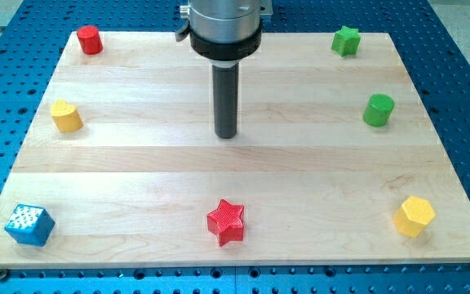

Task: Move the yellow heart to the top right of the blue cube

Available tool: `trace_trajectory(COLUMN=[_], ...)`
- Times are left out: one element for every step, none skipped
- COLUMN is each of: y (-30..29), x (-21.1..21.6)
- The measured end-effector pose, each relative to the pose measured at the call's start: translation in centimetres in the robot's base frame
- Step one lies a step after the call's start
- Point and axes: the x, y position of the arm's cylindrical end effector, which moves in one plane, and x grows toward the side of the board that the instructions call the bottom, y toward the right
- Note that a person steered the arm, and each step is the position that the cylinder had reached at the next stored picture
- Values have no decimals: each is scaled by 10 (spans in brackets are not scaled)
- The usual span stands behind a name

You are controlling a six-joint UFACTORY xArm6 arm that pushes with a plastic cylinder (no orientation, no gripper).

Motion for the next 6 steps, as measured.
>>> trace_trajectory(y=[-73, -176, -271, -275, -251, -215], x=[39, 54, 53, 36, -27, -36])
